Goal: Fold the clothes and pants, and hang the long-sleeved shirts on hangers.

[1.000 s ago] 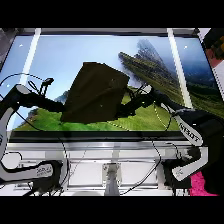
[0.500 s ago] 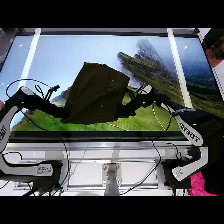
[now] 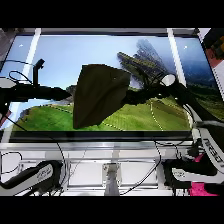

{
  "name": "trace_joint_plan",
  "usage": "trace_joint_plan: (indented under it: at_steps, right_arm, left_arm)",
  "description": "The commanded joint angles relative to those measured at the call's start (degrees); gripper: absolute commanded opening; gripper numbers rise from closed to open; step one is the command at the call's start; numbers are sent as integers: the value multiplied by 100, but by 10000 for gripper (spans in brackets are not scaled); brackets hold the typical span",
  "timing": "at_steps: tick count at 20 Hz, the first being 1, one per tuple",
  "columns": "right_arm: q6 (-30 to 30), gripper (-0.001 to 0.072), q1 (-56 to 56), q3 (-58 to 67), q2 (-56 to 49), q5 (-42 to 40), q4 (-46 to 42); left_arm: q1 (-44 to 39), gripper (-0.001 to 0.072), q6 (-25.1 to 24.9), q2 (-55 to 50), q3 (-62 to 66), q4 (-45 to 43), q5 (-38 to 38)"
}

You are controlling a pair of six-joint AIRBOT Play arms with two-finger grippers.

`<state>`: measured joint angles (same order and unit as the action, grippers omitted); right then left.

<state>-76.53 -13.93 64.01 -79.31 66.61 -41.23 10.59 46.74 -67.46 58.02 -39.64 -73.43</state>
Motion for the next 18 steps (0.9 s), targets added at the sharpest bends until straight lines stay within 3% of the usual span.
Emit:
trace_joint_plan:
  at_steps: [1, 2, 4, 6, 9, 12, 16, 18]
  right_arm:
    - [-389, 25, 26, -31, 328, -2, -745]
    - [-387, 25, 26, -61, 271, -17, -839]
    - [-378, 25, 28, -61, 133, -17, -872]
    - [-376, 25, 28, -61, 35, -20, -892]
    - [-321, 26, 26, -59, -15, -17, -903]
    - [-184, 26, 26, -59, -15, -15, -898]
    - [-184, 25, 26, -57, -15, 13, -887]
    - [-181, 25, 26, -57, -15, 92, -852]
  left_arm:
    - [-306, 14, 1276, 289, -15, -1386, 140]
    - [-380, 16, 1403, 240, -72, -1897, 0]
    - [-420, 35, 1414, 103, -293, -1987, -457]
    - [-420, 246, 1414, 0, -664, -1858, -839]
    - [-426, 342, 1180, -31, -1399, -1373, -850]
    - [-678, 345, 476, -33, -1821, -894, -767]
    - [-1172, 349, 463, -35, -1921, -1615, 299]
    - [-1241, 350, 466, -37, -1921, -1633, 479]
